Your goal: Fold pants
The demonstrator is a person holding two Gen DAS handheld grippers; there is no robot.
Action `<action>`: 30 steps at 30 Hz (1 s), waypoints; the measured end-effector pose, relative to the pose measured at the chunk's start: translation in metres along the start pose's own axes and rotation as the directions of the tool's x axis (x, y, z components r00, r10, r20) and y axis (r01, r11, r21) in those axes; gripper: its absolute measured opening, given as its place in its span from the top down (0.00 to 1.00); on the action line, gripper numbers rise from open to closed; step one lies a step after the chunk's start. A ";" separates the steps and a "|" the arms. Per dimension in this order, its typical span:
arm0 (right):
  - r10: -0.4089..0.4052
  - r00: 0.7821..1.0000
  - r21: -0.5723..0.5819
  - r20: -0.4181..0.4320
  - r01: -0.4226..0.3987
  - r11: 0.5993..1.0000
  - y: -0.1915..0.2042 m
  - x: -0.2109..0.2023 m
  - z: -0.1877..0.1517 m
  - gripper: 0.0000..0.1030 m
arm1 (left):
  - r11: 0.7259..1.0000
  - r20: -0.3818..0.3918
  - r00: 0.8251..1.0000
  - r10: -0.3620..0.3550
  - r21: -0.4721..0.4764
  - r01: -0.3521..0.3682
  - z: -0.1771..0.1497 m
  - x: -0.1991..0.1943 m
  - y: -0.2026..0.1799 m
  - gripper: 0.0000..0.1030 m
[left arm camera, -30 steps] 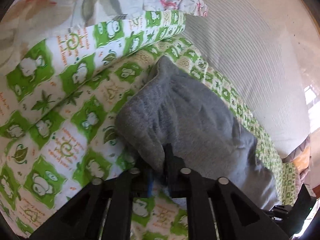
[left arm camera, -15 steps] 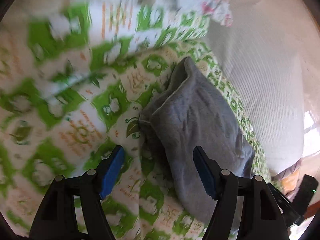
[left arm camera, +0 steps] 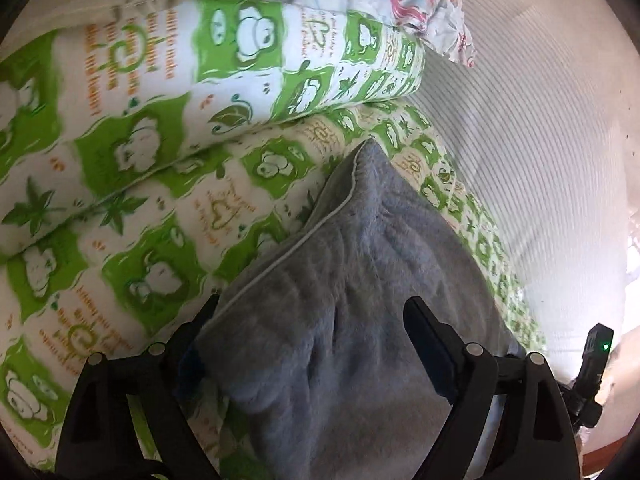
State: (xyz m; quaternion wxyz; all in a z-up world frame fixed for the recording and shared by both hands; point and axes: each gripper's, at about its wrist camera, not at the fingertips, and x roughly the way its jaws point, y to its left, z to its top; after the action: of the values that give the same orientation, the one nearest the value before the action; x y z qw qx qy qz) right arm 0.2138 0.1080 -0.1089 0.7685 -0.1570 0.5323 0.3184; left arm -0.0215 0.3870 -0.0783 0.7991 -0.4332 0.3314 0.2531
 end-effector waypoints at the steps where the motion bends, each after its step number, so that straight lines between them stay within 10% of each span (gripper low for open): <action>1: 0.011 1.000 0.007 -0.008 -0.011 1.000 -0.003 0.005 -0.003 0.54 | 1.000 0.014 1.000 0.000 0.001 0.000 0.000 0.000 -0.001 0.44; 3: 0.051 0.999 0.054 -0.005 -0.051 0.997 -0.009 0.009 -0.007 0.70 | 0.994 0.002 0.994 -0.105 -0.027 0.105 0.003 0.000 0.004 0.78; 4: 0.052 0.999 0.066 0.002 -0.052 0.996 -0.012 0.007 -0.007 0.85 | 0.988 0.002 0.990 -0.140 -0.059 0.139 0.003 -0.002 0.008 0.79; 14: 0.195 0.976 0.039 0.093 -0.199 0.979 0.005 -0.057 -0.003 0.87 | 0.959 0.157 0.949 -0.273 -0.039 0.282 -0.016 -0.122 0.018 0.80; 21: 0.233 0.972 -0.001 0.024 -0.233 0.973 0.064 -0.011 0.008 0.85 | 0.986 0.108 0.981 -0.159 -0.040 0.164 -0.007 -0.118 0.070 0.80; 25: 0.168 0.986 0.046 -0.016 -0.167 0.985 0.070 0.027 0.004 0.63 | 0.996 0.030 0.996 -0.080 -0.033 0.081 -0.008 -0.090 0.092 0.74; 30: 0.291 0.953 0.138 0.088 -0.301 0.944 0.029 -0.028 -0.009 0.57 | 1.000 0.139 0.990 -0.019 0.012 0.017 -0.016 -0.135 0.089 0.65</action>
State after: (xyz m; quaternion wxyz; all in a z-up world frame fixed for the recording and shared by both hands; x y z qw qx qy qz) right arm 0.1819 0.1158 -0.0839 0.7388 -0.0066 0.5465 0.3943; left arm -0.1765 0.4012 -0.0304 0.8248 -0.4130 0.2723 0.2737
